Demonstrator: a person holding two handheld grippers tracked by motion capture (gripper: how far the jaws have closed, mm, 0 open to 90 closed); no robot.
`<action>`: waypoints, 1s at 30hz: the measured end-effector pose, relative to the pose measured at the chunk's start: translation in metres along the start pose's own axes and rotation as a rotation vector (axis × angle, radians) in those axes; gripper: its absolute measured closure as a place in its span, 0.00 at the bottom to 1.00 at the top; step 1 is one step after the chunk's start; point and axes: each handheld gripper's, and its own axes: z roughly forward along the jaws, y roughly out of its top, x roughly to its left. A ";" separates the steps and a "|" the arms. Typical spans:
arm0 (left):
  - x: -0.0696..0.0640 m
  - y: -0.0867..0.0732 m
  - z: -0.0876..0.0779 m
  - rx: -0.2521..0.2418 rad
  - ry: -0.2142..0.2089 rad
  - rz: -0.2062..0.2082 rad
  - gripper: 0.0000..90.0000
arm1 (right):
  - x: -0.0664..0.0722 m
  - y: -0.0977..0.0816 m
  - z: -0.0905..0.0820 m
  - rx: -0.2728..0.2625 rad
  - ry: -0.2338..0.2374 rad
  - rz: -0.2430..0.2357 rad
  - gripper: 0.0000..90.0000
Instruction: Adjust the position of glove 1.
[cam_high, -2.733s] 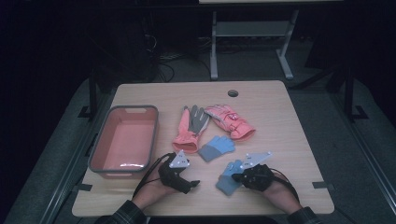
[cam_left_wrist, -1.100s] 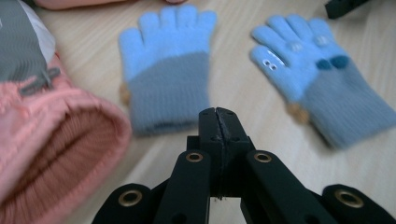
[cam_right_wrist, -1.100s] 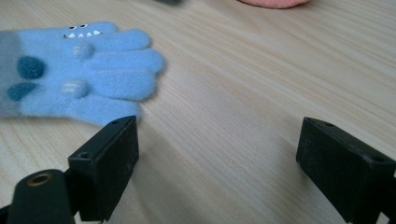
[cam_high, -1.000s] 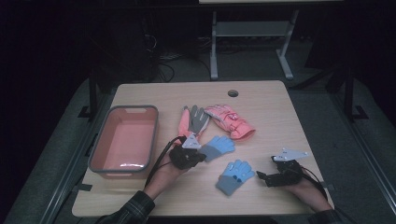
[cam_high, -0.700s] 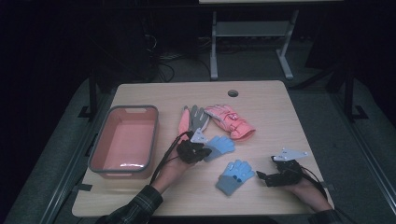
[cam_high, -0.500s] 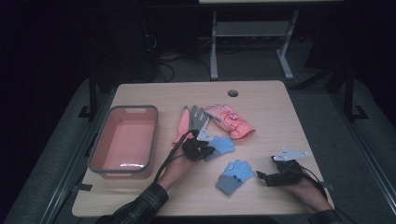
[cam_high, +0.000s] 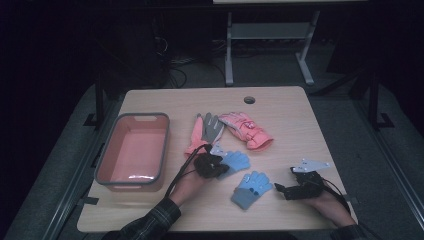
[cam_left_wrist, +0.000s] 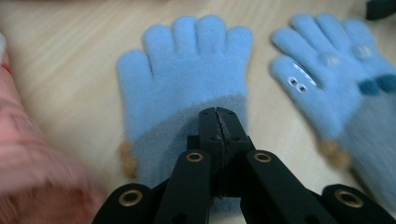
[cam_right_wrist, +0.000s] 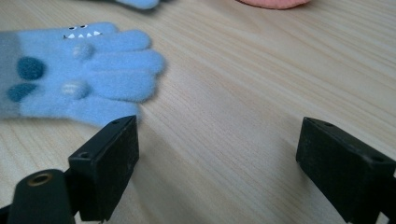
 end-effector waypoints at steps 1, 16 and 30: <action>-0.001 -0.001 -0.001 -0.001 -0.003 -0.001 1.00 | 0.000 0.000 0.000 0.000 0.000 0.000 0.14; -0.018 -0.048 -0.043 0.020 -0.039 -0.053 0.99 | 0.000 0.000 0.000 0.000 0.000 0.000 0.14; -0.005 -0.036 -0.040 0.007 -0.010 0.012 0.69 | 0.000 0.000 0.000 0.000 -0.002 0.003 0.14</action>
